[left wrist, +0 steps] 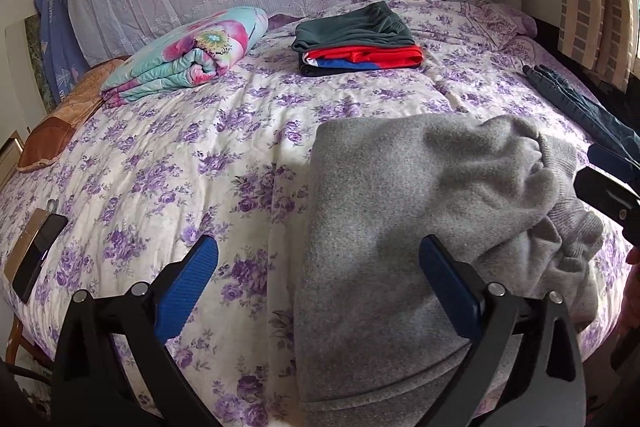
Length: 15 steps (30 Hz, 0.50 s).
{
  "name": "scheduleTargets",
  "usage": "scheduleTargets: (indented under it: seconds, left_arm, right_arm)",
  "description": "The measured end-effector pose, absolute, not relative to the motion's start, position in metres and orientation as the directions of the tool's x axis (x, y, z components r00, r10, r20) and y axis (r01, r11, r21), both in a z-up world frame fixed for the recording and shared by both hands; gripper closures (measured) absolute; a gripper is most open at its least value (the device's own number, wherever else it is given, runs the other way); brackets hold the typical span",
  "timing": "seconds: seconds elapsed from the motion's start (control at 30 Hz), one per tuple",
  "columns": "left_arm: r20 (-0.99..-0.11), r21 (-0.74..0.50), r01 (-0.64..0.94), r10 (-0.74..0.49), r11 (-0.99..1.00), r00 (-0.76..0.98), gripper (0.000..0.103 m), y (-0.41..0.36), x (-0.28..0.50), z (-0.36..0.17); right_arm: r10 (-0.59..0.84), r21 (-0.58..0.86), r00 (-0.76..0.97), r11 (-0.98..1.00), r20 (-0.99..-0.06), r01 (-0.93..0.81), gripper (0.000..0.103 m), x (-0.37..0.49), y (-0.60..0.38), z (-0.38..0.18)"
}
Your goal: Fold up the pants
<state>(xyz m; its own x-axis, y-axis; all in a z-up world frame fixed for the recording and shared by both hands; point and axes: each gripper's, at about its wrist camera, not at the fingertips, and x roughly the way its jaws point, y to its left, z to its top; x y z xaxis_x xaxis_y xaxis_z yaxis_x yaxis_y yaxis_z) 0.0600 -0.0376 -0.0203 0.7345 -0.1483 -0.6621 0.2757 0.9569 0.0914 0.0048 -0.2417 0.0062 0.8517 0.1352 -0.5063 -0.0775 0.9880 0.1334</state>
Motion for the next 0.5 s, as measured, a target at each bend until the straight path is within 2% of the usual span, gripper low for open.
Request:
scheduleTargets:
  seconds: [0.1,0.2,0.4,0.5]
  left_arm:
    - [-0.669,0.115,0.270,-0.126,0.956,0.733,0.004,-0.044,0.062,-0.031]
    - [-0.676,0.092,0.277,-0.144,0.956,0.722,0.004,-0.040,0.063,-0.031]
    - [-0.686,0.052,0.287,-0.174,0.956,0.707,0.004,-0.031,0.066,-0.027]
    - [-0.687,0.029,0.296,-0.196,0.955,0.700,0.004,-0.025,0.065,-0.025]
  right_arm:
    - [0.154,0.163,0.803,0.984,-0.576,-0.072,0.003,0.019,-0.243,-0.017]
    - [0.222,0.274,0.791,0.959,-0.571,-0.071,0.003,0.020,-0.255,-0.025]
    - [0.218,0.269,0.815,0.960,-0.536,-0.079,0.003,0.008,-0.261,-0.013]
    - [0.247,0.326,0.826,0.942,-0.507,-0.081,0.003,0.003,-0.276,-0.008]
